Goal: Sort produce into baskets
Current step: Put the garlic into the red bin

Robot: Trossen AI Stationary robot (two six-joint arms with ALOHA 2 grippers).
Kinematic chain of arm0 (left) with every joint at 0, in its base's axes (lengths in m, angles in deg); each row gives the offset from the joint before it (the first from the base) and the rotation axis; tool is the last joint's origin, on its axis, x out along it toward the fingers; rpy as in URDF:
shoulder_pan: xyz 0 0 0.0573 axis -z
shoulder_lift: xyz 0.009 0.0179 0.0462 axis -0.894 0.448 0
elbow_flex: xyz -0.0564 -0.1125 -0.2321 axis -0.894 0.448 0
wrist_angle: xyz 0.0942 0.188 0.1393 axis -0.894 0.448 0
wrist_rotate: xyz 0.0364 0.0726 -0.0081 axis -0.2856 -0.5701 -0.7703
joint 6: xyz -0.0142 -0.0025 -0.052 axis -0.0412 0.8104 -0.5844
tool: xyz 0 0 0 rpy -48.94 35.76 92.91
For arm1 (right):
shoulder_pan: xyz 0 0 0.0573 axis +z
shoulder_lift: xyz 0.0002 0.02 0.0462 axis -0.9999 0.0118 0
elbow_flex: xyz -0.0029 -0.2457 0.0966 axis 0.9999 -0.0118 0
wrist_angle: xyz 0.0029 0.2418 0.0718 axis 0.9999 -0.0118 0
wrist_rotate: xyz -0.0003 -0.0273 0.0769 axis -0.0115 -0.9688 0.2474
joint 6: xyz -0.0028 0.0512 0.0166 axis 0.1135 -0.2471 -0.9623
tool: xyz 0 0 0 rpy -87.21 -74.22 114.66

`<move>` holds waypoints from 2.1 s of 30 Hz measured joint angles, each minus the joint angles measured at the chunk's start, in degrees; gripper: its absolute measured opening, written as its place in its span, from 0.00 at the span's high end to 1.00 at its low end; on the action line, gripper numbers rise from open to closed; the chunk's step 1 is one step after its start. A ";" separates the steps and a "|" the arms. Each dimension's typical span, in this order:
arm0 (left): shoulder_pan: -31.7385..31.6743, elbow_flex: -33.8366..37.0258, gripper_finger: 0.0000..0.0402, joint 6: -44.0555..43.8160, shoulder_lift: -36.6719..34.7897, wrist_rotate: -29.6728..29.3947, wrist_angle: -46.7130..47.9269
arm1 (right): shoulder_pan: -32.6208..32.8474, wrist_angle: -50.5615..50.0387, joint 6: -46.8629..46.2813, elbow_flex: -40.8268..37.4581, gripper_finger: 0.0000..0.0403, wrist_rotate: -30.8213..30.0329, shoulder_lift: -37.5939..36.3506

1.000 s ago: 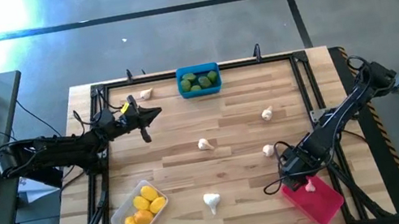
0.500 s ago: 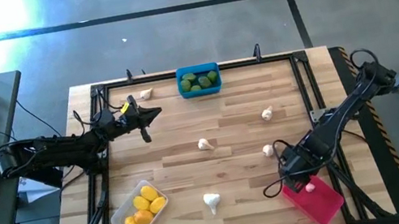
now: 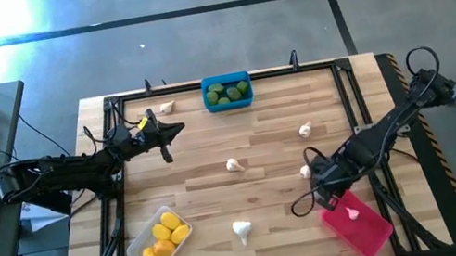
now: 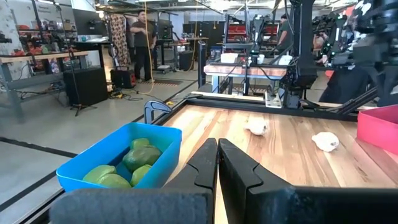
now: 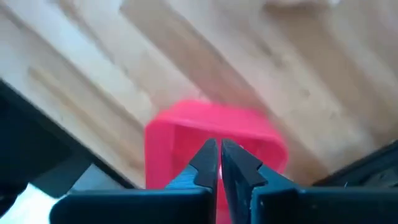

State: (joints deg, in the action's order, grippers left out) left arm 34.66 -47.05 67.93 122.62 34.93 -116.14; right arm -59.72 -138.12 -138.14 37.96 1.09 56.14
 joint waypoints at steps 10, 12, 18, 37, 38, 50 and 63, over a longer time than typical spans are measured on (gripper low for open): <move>0.00 0.00 1.00 0.02 0.00 0.02 0.52 | -8.94 1.02 8.76 -5.44 0.84 -3.77 -0.10; 0.00 0.00 1.00 0.01 0.00 0.01 0.59 | -10.29 3.14 13.20 -7.00 0.75 -5.93 -0.08; -0.02 0.00 1.00 0.56 0.00 -0.06 1.67 | -12.32 9.59 31.87 -8.79 0.50 -12.69 1.87; -0.07 0.00 1.00 0.46 0.00 -3.14 1.95 | -15.51 13.25 65.36 -8.81 0.40 -9.92 16.32; -0.07 0.00 1.00 0.47 0.00 -3.13 1.99 | -15.73 13.25 65.80 -8.81 0.42 -9.36 16.97; -0.07 0.00 1.00 0.48 0.00 -3.15 3.21 | -16.11 12.98 59.51 -5.10 0.73 -1.82 17.11; -0.07 0.00 1.00 1.05 0.00 -3.18 3.37 | -6.18 4.62 11.28 -0.22 0.72 6.17 0.42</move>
State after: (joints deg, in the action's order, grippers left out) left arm 34.59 -47.05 68.97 122.62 31.76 -112.78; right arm -65.90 -133.50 -126.86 37.74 7.26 56.55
